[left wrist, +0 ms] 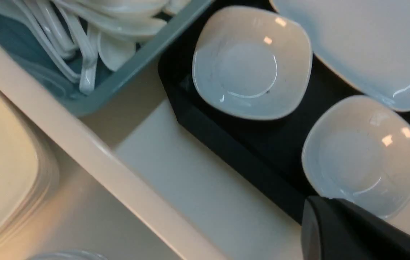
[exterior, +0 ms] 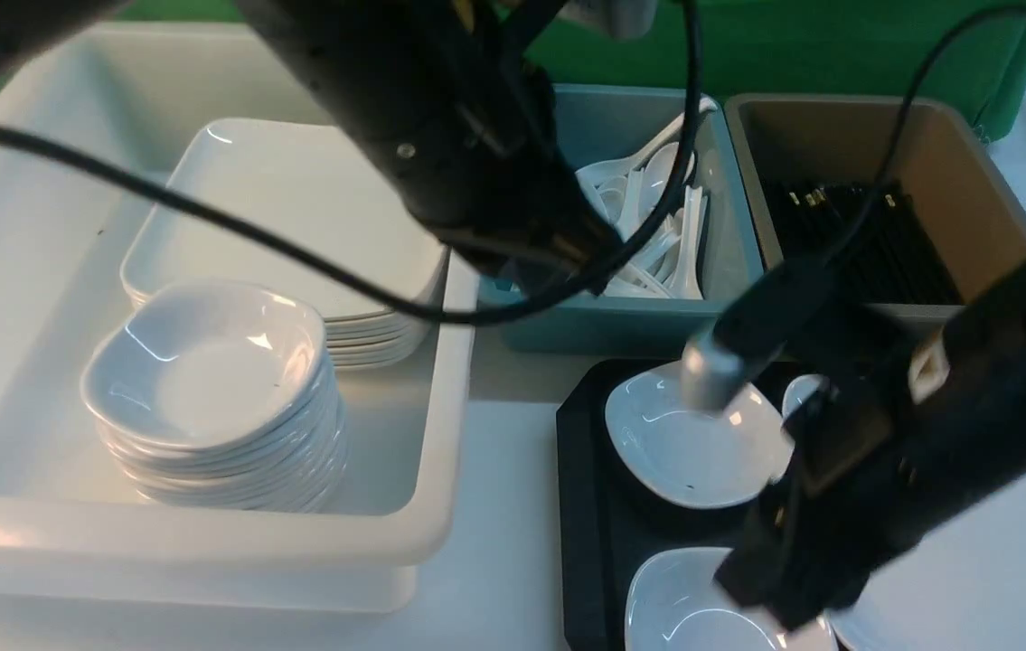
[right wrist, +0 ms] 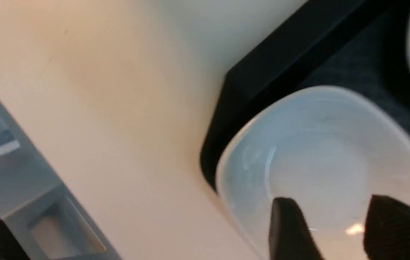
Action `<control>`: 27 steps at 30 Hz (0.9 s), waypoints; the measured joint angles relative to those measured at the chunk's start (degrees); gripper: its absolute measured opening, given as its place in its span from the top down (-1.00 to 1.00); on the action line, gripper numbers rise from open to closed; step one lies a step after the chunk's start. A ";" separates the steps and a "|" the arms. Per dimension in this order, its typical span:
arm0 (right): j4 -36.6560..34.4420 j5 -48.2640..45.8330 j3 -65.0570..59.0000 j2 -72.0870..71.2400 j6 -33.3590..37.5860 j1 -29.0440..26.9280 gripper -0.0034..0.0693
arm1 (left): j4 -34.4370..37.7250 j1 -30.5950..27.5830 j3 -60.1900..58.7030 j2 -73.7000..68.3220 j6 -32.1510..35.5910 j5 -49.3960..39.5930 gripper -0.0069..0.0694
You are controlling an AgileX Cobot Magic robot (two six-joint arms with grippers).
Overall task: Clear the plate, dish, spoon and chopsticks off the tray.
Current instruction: Use the left arm to grab a small plate from the dinner plate
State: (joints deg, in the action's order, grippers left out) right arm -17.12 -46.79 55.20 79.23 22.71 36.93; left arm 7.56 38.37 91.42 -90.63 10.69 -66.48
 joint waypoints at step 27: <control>17.92 20.06 -8.61 12.51 -15.04 13.55 -0.20 | 1.01 0.00 -17.66 11.37 -2.15 11.29 0.81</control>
State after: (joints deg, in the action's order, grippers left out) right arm 0.80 -26.74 46.59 91.74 7.68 50.49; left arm 8.56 38.37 73.77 -79.26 8.54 -55.19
